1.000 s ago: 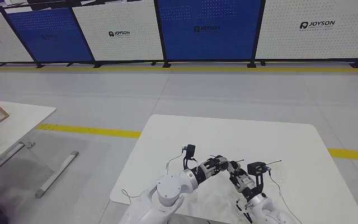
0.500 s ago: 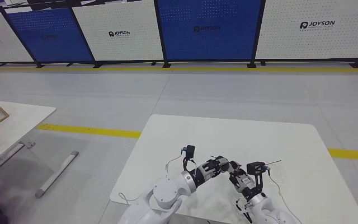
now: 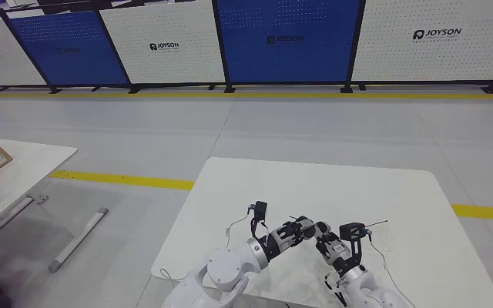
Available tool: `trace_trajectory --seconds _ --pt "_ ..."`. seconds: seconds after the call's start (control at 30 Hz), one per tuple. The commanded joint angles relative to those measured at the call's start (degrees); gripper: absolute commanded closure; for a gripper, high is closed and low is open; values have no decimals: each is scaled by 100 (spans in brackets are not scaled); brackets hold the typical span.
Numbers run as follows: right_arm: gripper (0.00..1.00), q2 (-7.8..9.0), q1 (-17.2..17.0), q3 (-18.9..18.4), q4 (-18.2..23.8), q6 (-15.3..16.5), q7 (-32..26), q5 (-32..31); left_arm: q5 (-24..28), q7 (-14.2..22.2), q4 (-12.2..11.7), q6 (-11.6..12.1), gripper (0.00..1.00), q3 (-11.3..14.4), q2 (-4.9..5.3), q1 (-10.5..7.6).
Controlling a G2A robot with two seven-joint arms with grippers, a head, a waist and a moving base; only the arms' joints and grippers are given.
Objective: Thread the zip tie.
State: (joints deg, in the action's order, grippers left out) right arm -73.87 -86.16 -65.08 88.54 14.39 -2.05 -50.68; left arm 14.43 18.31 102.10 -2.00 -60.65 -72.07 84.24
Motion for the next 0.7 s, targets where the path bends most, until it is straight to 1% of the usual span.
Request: trace_trajectory --seconds 0.0,0.17,0.67 --pt "100 -1 4 6 -2 -9 1 -6 5 22 28 22 100 -5 9 29" --pt "100 -6 20 30 -9 -36 -6 -18 -4 57 92 65 100 -26 33 92" --pt "100 -17 73 74 -52 -56 -20 -15 17 108 176 158 100 -42 81 156"
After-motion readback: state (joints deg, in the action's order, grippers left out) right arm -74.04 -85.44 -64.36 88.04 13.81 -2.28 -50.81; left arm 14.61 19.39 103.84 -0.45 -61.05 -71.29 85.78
